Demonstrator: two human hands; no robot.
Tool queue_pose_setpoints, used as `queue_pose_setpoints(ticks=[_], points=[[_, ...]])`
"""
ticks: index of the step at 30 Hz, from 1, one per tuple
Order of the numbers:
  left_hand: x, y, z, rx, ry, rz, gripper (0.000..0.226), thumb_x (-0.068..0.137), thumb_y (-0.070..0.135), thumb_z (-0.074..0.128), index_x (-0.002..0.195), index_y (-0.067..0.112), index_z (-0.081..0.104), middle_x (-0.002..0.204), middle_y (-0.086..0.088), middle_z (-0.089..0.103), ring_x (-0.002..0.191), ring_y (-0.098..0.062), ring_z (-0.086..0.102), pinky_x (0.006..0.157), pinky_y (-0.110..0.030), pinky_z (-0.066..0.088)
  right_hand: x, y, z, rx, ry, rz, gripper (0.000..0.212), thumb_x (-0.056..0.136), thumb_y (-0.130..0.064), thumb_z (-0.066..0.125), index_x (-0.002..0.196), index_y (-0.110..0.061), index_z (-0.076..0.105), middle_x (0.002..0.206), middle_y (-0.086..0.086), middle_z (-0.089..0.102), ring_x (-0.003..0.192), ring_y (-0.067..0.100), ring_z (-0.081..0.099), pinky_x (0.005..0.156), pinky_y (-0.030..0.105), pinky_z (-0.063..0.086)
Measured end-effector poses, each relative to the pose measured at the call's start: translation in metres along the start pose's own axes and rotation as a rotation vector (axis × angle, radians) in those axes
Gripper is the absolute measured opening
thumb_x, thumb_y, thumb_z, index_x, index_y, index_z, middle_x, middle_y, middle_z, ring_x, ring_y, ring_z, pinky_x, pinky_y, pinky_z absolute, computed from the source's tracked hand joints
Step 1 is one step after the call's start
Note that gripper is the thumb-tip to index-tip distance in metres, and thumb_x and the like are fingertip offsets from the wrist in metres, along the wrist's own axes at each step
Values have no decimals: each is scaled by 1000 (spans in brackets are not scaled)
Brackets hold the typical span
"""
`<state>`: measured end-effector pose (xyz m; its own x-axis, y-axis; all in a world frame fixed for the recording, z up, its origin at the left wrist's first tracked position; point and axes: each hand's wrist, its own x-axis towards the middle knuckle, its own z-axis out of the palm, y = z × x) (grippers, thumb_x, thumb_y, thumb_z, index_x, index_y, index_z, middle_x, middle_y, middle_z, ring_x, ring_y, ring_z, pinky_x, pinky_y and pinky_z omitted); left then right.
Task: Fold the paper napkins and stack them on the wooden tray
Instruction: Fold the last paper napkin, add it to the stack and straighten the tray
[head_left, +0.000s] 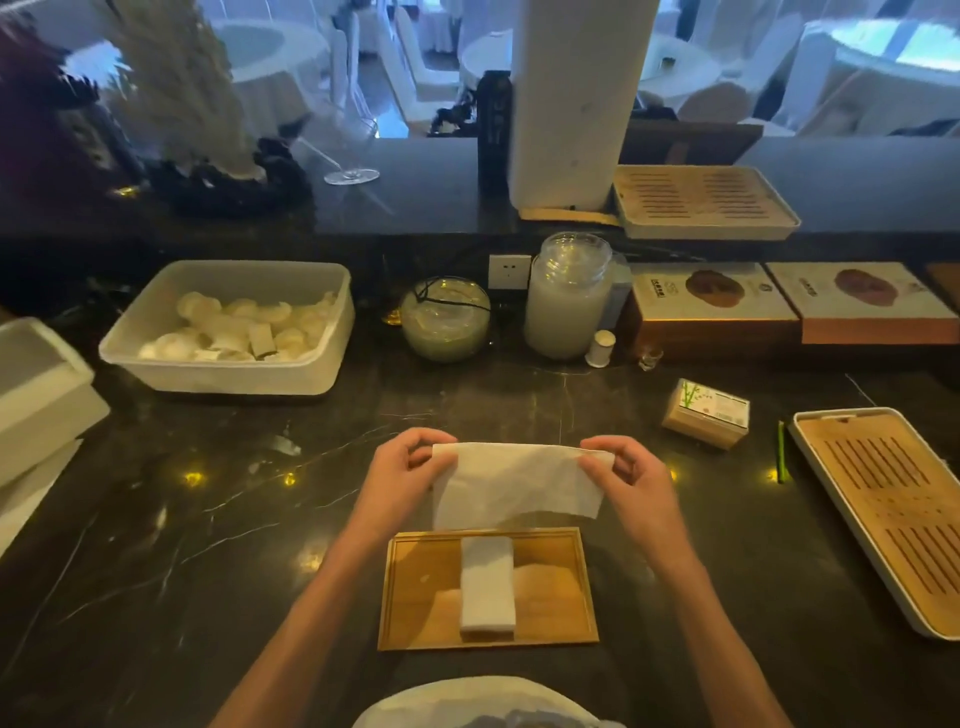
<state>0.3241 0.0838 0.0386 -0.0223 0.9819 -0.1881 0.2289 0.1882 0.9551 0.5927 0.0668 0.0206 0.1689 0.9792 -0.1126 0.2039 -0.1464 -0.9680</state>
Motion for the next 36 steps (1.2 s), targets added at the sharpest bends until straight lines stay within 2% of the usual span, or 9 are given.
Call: queue_pose_setpoints(ticks=[6,10,12,16,19,22,25,28,36], points=[[13,12,7,134,67,99,9,91,23,71,93,31,69,99,13,67,95,-7,64,62,-14,54,5,-13,-5,-93,71,-48,11,89,-28,73,97,-32,67,104,-11,66,99,10,66,65,22,58],[14,15,8,366,177,218,11,91,21,70,98,27,65,126,5,55,117,-10,54,92,-34,56,14,-26,-8,-256,85,-140,7,86,-24,76,90,-27,71,120,-5,61,117,13,53,92,34,53],[16,15,9,614,188,326,29,89,25,73,115,27,62,147,0,43,142,-19,33,115,-50,37,20,-45,-9,-410,1,-278,10,87,-25,75,89,-32,68,118,-10,60,117,7,49,97,32,45],[21,25,23,736,-307,501,71,86,48,69,147,45,33,163,15,20,154,-10,-2,127,-44,2,34,-92,0,-739,-429,-452,16,91,-25,70,99,-37,64,91,-25,57,93,-2,57,80,17,45],[16,32,34,427,-548,439,46,94,42,61,134,56,44,141,35,45,142,6,33,117,-15,28,40,-107,11,-794,-572,-528,17,91,-24,70,103,-36,66,90,-26,53,91,-6,50,78,16,42],[9,36,36,145,-388,326,22,98,36,58,116,29,67,106,8,71,102,-15,69,83,-32,59,37,-106,5,-476,-424,-490,15,94,-31,65,108,-37,66,101,-27,62,104,-4,57,84,17,50],[1,40,33,-118,-304,195,31,90,43,61,116,28,69,111,4,75,105,-17,72,84,-35,62,26,-94,-5,-66,-246,-191,39,91,-55,54,124,-37,61,120,-16,66,110,1,63,80,19,55],[-4,40,32,-201,-272,103,36,84,44,63,115,27,68,111,7,76,105,-14,73,84,-33,62,11,-70,-1,128,-265,91,35,90,-56,52,112,-33,65,105,-12,76,93,3,72,65,14,57],[-10,36,37,-172,-201,38,22,90,37,62,110,29,68,108,8,76,101,-11,73,78,-29,63,-2,-42,17,158,-102,69,5,93,-32,68,96,-32,73,88,-19,74,87,1,72,61,12,56]])
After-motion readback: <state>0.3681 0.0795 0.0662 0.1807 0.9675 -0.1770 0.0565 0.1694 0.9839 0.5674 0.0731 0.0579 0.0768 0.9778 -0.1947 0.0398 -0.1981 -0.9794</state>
